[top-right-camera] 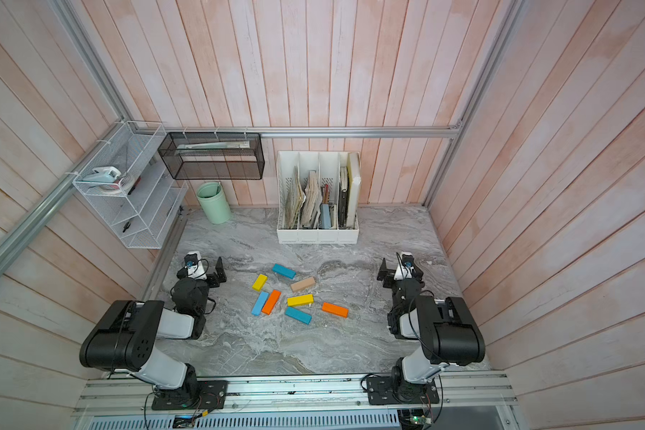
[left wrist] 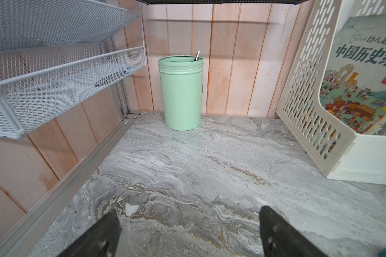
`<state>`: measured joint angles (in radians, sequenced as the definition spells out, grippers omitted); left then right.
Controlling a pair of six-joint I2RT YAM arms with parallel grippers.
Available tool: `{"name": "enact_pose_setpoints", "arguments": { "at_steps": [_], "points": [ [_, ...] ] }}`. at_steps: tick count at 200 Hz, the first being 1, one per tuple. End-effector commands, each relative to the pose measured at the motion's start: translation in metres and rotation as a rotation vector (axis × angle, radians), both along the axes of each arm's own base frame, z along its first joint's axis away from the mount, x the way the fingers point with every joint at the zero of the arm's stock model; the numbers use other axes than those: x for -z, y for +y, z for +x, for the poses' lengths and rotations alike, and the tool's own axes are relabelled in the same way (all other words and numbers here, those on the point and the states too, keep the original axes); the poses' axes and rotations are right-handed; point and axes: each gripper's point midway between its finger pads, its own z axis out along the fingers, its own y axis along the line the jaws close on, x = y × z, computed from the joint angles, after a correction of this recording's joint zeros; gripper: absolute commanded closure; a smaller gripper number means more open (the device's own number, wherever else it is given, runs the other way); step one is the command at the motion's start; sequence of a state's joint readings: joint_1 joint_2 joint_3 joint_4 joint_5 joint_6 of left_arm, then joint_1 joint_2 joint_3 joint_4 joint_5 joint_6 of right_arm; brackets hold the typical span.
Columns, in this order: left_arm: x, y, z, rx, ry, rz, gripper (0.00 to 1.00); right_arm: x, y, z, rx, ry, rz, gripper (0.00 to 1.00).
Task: Assemble a giraffe with building blocks
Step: Pick up the building block from the center of the board.
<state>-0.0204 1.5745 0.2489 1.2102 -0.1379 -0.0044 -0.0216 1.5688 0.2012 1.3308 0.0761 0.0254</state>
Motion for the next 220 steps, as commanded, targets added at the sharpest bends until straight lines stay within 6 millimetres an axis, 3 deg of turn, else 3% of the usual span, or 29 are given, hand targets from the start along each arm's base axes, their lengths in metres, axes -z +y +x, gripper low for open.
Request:
{"name": "enact_pose_setpoints", "arguments": {
  "at_steps": [1, 91, 119, 139, 162, 182, 201, 220],
  "points": [
    [-0.006, 0.001, 0.002, -0.003, -0.017, -0.01, 0.0, -0.008, 0.001, 0.003, -0.007, -0.023, 0.003, 0.02],
    [-0.006, 0.001, 0.002, -0.003, -0.016, -0.01, 0.0, -0.008, 0.001, 0.003, -0.007, -0.023, 0.003, 0.02],
    [-0.008, 0.017, -0.003, -0.094, -0.03, -0.037, 0.0, -0.008, 0.001, 0.003, -0.007, -0.023, 0.005, 0.02],
    [-0.015, 0.007, 0.0, -0.056, -0.02, -0.001, 0.0, -0.01, 0.001, 0.001, 0.003, -0.034, 0.004, 0.02],
    [-0.041, -0.002, 0.012, -0.1, 0.025, 0.07, 0.0, -0.029, 0.013, -0.003, 0.022, -0.044, -0.08, 0.02],
    [-0.088, -0.023, 0.023, -0.072, -0.022, 0.095, 0.0, -0.059, 0.042, 0.005, 0.019, -0.032, -0.166, 0.02],
    [-0.134, -0.053, 0.032, 0.044, -0.039, -0.049, 0.0, -0.089, 0.06, 0.018, 0.096, 0.019, -0.151, 0.02],
    [-0.157, -0.081, 0.044, 0.166, 0.07, -0.202, 0.0, -0.101, 0.085, 0.034, 0.119, 0.143, -0.192, 0.02]
  ]
}}
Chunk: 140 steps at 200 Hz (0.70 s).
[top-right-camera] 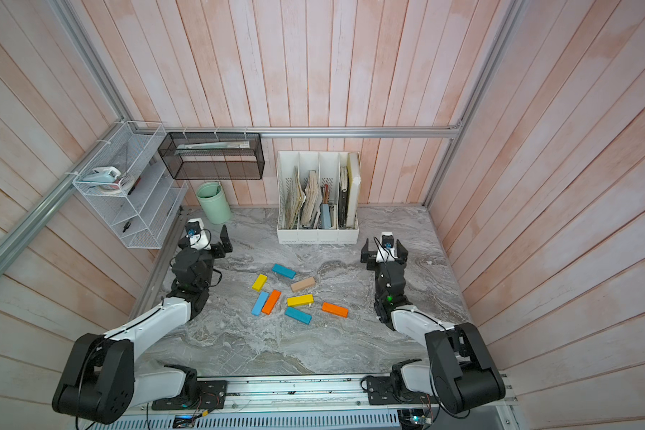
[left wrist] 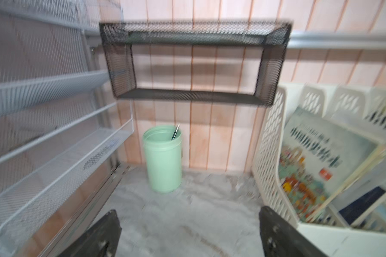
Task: Assemble a giraffe with building blocks
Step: Pick up the building block from the center of the board.
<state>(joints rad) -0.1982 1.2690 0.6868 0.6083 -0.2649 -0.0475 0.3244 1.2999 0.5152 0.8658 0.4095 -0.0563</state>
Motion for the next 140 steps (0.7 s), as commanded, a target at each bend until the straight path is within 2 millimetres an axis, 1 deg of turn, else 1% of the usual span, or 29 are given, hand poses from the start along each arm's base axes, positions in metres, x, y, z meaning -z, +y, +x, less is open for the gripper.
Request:
{"name": "enact_pose_setpoints", "arguments": {
  "at_steps": [1, 7, 18, 29, 43, 55, 61, 79, 85, 93, 108, 124, 140],
  "points": [
    [0.002, -0.029, 0.007, 0.144, 0.221, -0.137, 0.0, 0.014, 0.004, 0.009, 0.15, 0.251, -0.111, 0.02],
    [-0.002, -0.041, 0.009, 0.205, 0.255, -0.139, 0.0, 0.016, 0.016, 0.013, 0.124, 0.302, -0.158, 0.02],
    [-0.003, -0.059, 0.012, 0.295, 0.318, -0.13, 0.0, 0.022, 0.034, 0.018, 0.086, 0.369, -0.222, 0.02],
    [0.005, -0.071, 0.014, 0.349, 0.381, -0.126, 0.0, 0.031, 0.045, 0.021, 0.09, 0.416, -0.24, 0.02],
    [0.02, -0.076, 0.018, 0.354, 0.481, -0.139, 0.0, 0.04, 0.052, 0.017, 0.147, 0.461, -0.271, 0.02],
    [0.028, -0.081, 0.018, 0.365, 0.554, -0.139, 0.0, 0.049, 0.07, 0.012, 0.095, 0.499, -0.311, 0.02],
    [0.031, -0.081, 0.017, 0.353, 0.591, -0.138, 0.0, 0.053, 0.078, 0.01, 0.068, 0.517, -0.303, 0.04],
    [0.052, -0.083, 0.015, 0.317, 0.773, -0.116, 0.14, 0.065, 0.099, 0.002, -0.046, 0.614, -0.216, 0.17],
    [0.056, -0.089, 0.013, 0.336, 0.828, -0.087, 0.18, 0.069, 0.106, -0.001, -0.085, 0.645, -0.187, 0.21],
    [0.068, -0.097, 0.009, 0.342, 0.902, -0.024, 0.18, 0.073, 0.114, -0.006, -0.133, 0.677, -0.15, 0.22],
    [0.089, -0.109, 0.003, 0.331, 1.008, 0.17, 0.19, 0.077, 0.124, -0.015, -0.196, 0.705, -0.097, 0.23],
    [0.111, -0.118, -0.007, 0.305, 1.103, 0.349, 0.19, 0.081, 0.127, -0.021, -0.226, 0.707, -0.075, 0.23],
    [0.132, -0.128, -0.021, 0.325, 1.2, 0.414, 0.19, 0.086, 0.124, -0.026, -0.229, 0.726, -0.093, 0.23]
  ]
}}
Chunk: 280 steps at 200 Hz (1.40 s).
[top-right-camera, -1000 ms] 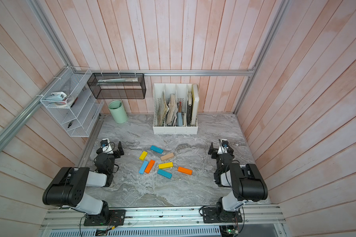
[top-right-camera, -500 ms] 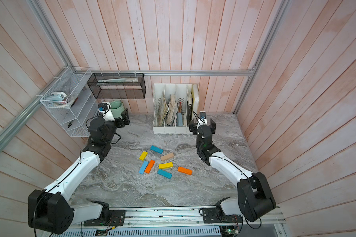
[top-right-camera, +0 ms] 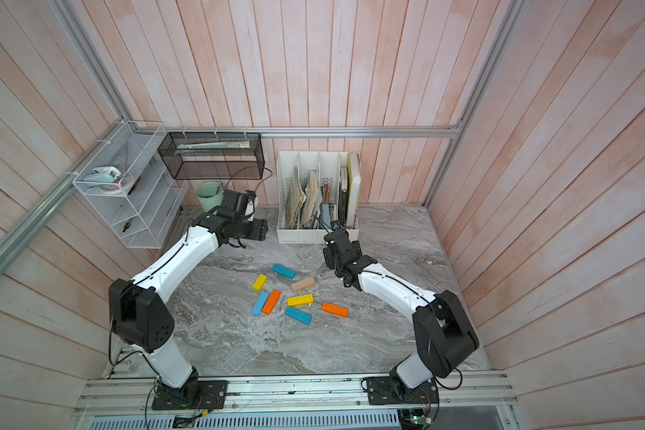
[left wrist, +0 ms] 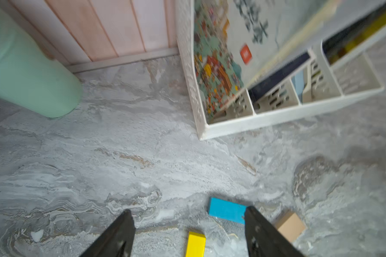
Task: Assemble a giraffe with building blocks
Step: Pick up the building block from the center of the board.
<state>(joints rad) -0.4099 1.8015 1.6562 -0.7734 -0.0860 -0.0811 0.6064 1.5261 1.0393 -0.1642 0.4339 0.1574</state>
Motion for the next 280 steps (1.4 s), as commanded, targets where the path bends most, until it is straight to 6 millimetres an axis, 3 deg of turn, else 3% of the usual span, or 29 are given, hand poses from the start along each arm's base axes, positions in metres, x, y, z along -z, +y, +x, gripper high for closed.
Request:
{"name": "enact_pose_setpoints", "arguments": {
  "at_steps": [1, 41, 71, 98, 131, 198, 225, 280],
  "points": [
    [0.045, 0.012, -0.05, 0.078, 0.241, 0.26, 0.19, 0.011, 0.003, -0.018, -0.032, 0.08, 0.04, 0.23],
    [0.08, 0.014, -0.084, 0.065, 0.375, 0.36, 0.21, 0.012, -0.01, -0.031, -0.023, 0.097, 0.015, 0.23],
    [0.092, 0.022, -0.096, 0.035, 0.406, 0.373, 0.25, 0.013, -0.016, -0.041, -0.026, 0.088, 0.044, 0.23],
    [0.119, 0.023, -0.103, 0.016, 0.451, 0.325, 0.28, 0.012, -0.02, -0.045, -0.025, 0.085, 0.054, 0.23],
    [0.138, 0.016, -0.105, 0.022, 0.46, 0.239, 0.33, 0.013, -0.026, -0.048, -0.009, 0.083, 0.079, 0.23],
    [0.152, 0.015, -0.087, 0.014, 0.448, 0.149, 0.38, 0.02, -0.028, -0.051, -0.001, 0.097, 0.086, 0.23],
    [0.162, 0.02, -0.086, 0.017, 0.482, 0.187, 0.44, 0.021, -0.029, -0.05, 0.006, 0.097, 0.077, 0.24],
    [0.172, 0.019, -0.087, 0.059, 0.513, 0.191, 0.43, 0.029, -0.029, -0.051, 0.008, 0.114, 0.093, 0.24]
  ]
}}
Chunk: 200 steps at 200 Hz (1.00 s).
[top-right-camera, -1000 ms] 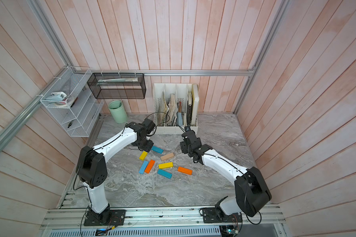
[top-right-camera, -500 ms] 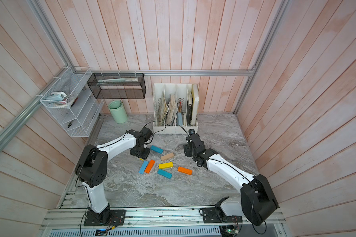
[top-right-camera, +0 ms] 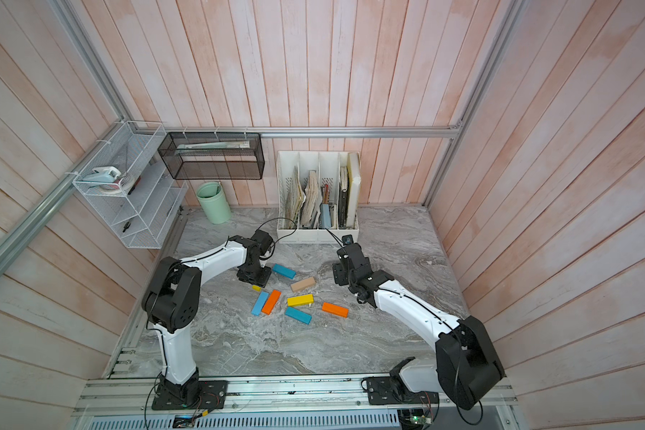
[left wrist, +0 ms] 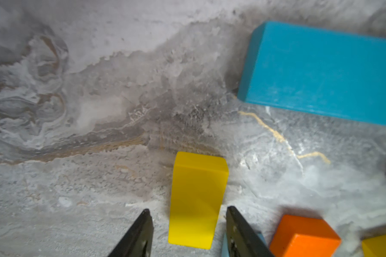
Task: Assemble a giraffe with building blocks
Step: Pick up the building block from the center of the board.
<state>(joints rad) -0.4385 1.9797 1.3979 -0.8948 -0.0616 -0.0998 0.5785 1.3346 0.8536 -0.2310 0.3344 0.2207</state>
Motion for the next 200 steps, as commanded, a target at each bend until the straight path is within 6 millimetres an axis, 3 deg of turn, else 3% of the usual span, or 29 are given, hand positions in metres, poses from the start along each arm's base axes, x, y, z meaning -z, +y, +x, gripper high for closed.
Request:
{"name": "enact_pose_setpoints", "arguments": {
  "at_steps": [1, 31, 65, 98, 129, 162, 200],
  "points": [
    [-0.001, -0.004, 0.006, 0.036, -0.002, -0.02, 0.43, 0.009, -0.001, -0.002, 0.012, 0.023, 0.021, 0.24],
    [0.002, -0.004, 0.007, 0.052, 0.004, -0.023, 0.46, 0.011, -0.001, -0.003, 0.011, 0.026, 0.027, 0.24],
    [0.005, 0.0, 0.009, 0.075, 0.02, 0.014, 0.66, 0.015, -0.001, -0.004, 0.01, 0.032, 0.025, 0.24],
    [0.006, 0.0, 0.008, 0.09, 0.028, 0.018, 0.77, 0.018, 0.0, -0.004, 0.008, 0.035, 0.028, 0.24],
    [-0.005, 0.001, 0.016, 0.126, 0.001, 0.038, 0.83, 0.02, 0.002, -0.004, 0.002, 0.043, 0.038, 0.24],
    [-0.021, 0.009, 0.036, 0.17, -0.072, 0.087, 0.87, 0.023, 0.007, -0.003, -0.014, 0.06, 0.039, 0.24],
    [-0.031, -0.008, 0.039, 0.341, -0.088, -0.025, 1.0, 0.02, 0.01, -0.003, -0.028, 0.063, 0.051, 0.24]
  ]
}}
